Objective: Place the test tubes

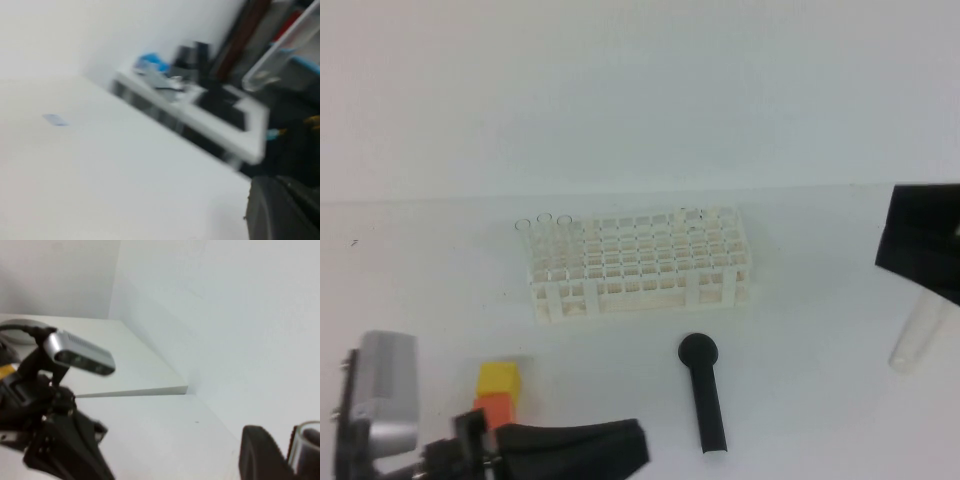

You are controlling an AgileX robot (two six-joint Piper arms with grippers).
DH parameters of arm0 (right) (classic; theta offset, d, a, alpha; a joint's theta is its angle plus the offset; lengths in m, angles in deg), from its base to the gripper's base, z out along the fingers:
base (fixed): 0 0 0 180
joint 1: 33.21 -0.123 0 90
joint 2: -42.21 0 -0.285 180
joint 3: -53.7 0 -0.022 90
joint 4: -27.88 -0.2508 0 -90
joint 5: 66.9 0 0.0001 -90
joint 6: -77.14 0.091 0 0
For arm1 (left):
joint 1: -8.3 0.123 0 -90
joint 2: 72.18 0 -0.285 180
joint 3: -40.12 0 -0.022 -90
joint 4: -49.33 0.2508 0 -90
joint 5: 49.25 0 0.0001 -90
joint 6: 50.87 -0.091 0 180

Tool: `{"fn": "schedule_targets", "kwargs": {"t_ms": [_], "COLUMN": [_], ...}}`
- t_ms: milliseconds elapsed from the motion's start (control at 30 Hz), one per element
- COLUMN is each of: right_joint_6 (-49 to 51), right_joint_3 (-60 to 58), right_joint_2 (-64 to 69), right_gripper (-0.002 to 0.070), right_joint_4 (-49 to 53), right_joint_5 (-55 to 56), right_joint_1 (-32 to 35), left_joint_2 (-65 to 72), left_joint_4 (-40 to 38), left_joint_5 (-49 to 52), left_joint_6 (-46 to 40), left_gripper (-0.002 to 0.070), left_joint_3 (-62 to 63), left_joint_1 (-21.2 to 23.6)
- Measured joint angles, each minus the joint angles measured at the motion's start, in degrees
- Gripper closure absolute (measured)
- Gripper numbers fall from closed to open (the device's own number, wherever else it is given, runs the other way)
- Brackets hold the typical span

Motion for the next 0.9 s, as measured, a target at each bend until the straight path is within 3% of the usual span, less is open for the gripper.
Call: {"fn": "schedule_targets", "kwargs": {"t_ms": [300,400,900], "right_joint_6": [1.40,1.52,1.61], "right_joint_3": [-0.11,-0.24,-0.33], "right_joint_2": [-0.02,-0.02,-0.02], "right_gripper": [0.0563,0.0563,0.0563], "right_joint_4": [2.39,3.03,3.61], "right_joint_5": [-2.05,-2.38,-5.20], "right_joint_1": [0.00,0.00,0.00], "left_joint_2": [-12.04,-12.07,-11.96], "left_joint_4": [18.60,21.04,22.99], "left_joint_5": [34.64,43.27,44.26], "left_joint_6": [2.95,6.10,9.07], "left_gripper": [0.0676,0.0676,0.0676], "left_joint_3": [-0.12,-0.12,-0.12], "left_joint_1": [0.00,0.00,0.11]}}
